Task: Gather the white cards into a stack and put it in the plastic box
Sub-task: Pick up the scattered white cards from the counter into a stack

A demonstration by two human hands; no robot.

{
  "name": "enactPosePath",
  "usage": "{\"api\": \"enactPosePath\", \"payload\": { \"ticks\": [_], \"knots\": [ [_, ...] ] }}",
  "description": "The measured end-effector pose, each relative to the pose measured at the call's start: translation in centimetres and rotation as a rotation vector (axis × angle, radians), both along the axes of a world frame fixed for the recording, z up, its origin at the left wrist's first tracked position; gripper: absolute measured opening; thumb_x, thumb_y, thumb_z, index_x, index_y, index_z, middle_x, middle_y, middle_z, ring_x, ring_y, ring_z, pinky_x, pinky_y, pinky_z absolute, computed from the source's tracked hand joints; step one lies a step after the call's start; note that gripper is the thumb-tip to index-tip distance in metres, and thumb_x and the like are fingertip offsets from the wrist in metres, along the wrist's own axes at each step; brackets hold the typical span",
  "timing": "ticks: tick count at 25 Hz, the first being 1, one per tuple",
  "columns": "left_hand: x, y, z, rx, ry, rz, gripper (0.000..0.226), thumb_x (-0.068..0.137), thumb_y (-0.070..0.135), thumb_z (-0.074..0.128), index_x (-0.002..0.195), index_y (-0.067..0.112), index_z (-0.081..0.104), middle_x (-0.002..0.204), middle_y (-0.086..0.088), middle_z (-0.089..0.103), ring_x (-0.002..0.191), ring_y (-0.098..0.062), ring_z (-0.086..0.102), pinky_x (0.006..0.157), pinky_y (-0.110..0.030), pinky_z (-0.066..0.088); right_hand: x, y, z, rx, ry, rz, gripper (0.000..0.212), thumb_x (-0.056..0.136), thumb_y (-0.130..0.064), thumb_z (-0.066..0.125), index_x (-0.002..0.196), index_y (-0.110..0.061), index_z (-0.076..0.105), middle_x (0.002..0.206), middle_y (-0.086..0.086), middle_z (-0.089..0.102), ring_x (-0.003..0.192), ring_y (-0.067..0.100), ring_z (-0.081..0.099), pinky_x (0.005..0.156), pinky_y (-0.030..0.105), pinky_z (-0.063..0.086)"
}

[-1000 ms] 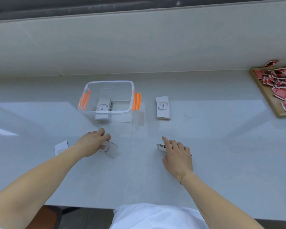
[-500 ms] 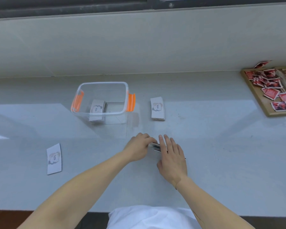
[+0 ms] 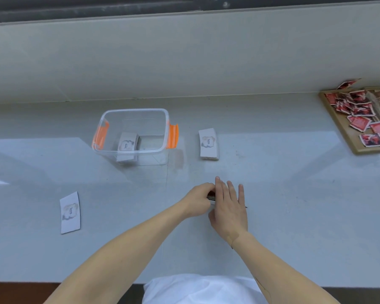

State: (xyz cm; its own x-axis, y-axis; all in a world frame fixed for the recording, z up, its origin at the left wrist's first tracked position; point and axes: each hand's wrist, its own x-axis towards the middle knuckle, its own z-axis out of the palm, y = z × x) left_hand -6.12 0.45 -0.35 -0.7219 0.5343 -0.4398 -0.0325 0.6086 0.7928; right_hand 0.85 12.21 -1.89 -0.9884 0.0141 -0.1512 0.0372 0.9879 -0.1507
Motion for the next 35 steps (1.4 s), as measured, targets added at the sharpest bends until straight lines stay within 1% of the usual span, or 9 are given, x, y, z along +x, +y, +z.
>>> {"api": "enactPosePath", "payload": {
  "ticks": [3, 7, 10, 14, 20, 24, 28, 31, 35],
  "knots": [
    [0.2, -0.6, -0.2, 0.011, -0.014, 0.126, 0.058, 0.071, -0.013, 0.035, 0.114, 0.016, 0.059, 0.120, -0.003, 0.057, 0.113, -0.014, 0.052, 0.094, -0.023, 0.039, -0.2, 0.0, 0.3, -0.002, -0.034, 0.018, 0.088, 0.076, -0.017, 0.052, 0.152, -0.013, 0.006, 0.128, 0.000, 0.050, 0.129, 0.027, 0.039, 0.119, 0.051, -0.002],
    [-0.1, -5.8, -0.9, -0.066, 0.111, 0.267, 0.053, 0.073, -0.009, 0.047, 0.118, 0.016, 0.059, 0.123, -0.003, 0.054, 0.118, -0.018, 0.051, 0.104, -0.032, 0.040, -0.1, 0.2, 0.4, 0.008, -0.048, 0.041, 0.070, 0.079, -0.016, 0.052, 0.145, -0.022, 0.029, 0.125, 0.000, 0.054, 0.122, 0.025, 0.043, 0.119, 0.052, 0.001],
    [-1.1, -13.5, -0.8, -0.393, 0.299, 0.154, 0.052, 0.074, 0.005, 0.056, 0.123, 0.022, 0.057, 0.128, -0.001, 0.052, 0.121, -0.021, 0.048, 0.104, -0.040, 0.039, -0.1, 0.1, 0.2, -0.002, -0.036, 0.031, 0.060, 0.078, -0.016, 0.057, 0.135, -0.024, 0.042, 0.122, -0.001, 0.056, 0.118, 0.025, 0.047, 0.118, 0.052, 0.003],
    [-1.8, -23.4, 0.3, -0.761, 0.408, -0.011, 0.065, 0.072, 0.013, 0.060, 0.133, 0.031, 0.048, 0.137, 0.000, 0.044, 0.129, -0.025, 0.039, 0.104, -0.041, 0.032, -0.3, 0.1, 0.3, -0.013, -0.013, 0.020, 0.062, 0.075, -0.015, 0.060, 0.134, -0.027, 0.044, 0.120, -0.001, 0.057, 0.114, 0.026, 0.050, 0.118, 0.053, 0.005],
    [-1.9, -32.7, 2.2, -1.159, 0.373, -0.252, 0.096, 0.071, 0.000, 0.049, 0.150, 0.041, 0.013, 0.161, 0.002, 0.010, 0.144, -0.028, 0.014, 0.107, -0.040, 0.034, -0.3, 0.0, 0.5, -0.022, -0.023, 0.016, 0.063, 0.076, -0.014, 0.058, 0.135, -0.028, 0.042, 0.120, 0.000, 0.057, 0.114, 0.027, 0.050, 0.118, 0.053, 0.005],
    [-1.2, -34.4, 2.6, -1.287, 0.263, -0.288, 0.118, 0.068, 0.013, 0.072, 0.149, 0.042, -0.009, 0.162, 0.002, -0.006, 0.147, -0.027, 0.006, 0.110, -0.044, 0.031, -0.3, 0.0, 0.4, -0.024, -0.022, 0.004, 0.062, 0.075, -0.013, 0.059, 0.134, -0.026, 0.044, 0.120, 0.001, 0.057, 0.113, 0.027, 0.050, 0.118, 0.054, 0.007],
    [-0.7, -34.5, 1.7, -1.209, 0.173, -0.196, 0.122, 0.062, 0.023, 0.082, 0.149, 0.041, -0.001, 0.158, 0.002, 0.011, 0.143, -0.021, 0.022, 0.099, -0.040, 0.042, -0.2, 0.0, 0.6, -0.015, -0.039, 0.004, 0.063, 0.076, -0.014, 0.059, 0.135, -0.026, 0.042, 0.122, 0.000, 0.056, 0.114, 0.026, 0.049, 0.118, 0.054, 0.007],
    [-0.8, -34.4, 1.4, -1.211, 0.251, -0.202, 0.106, 0.065, 0.028, 0.083, 0.146, 0.033, 0.015, 0.131, 0.002, 0.040, 0.123, -0.020, 0.043, 0.090, -0.035, 0.044, -0.2, -0.1, 0.6, -0.002, -0.046, 0.003, 0.063, 0.076, -0.014, 0.057, 0.136, -0.026, 0.041, 0.123, -0.001, 0.056, 0.115, 0.026, 0.049, 0.118, 0.053, 0.007],
    [-0.4, -35.1, 1.2, -1.243, 0.279, -0.163, 0.078, 0.072, 0.042, 0.078, 0.133, 0.027, 0.032, 0.119, 0.003, 0.046, 0.118, -0.020, 0.042, 0.087, -0.033, 0.041, -0.3, -0.2, 0.5, -0.001, -0.025, -0.008, 0.062, 0.076, -0.014, 0.058, 0.136, -0.025, 0.043, 0.123, 0.000, 0.057, 0.114, 0.027, 0.050, 0.118, 0.053, 0.009]
  ]
}}
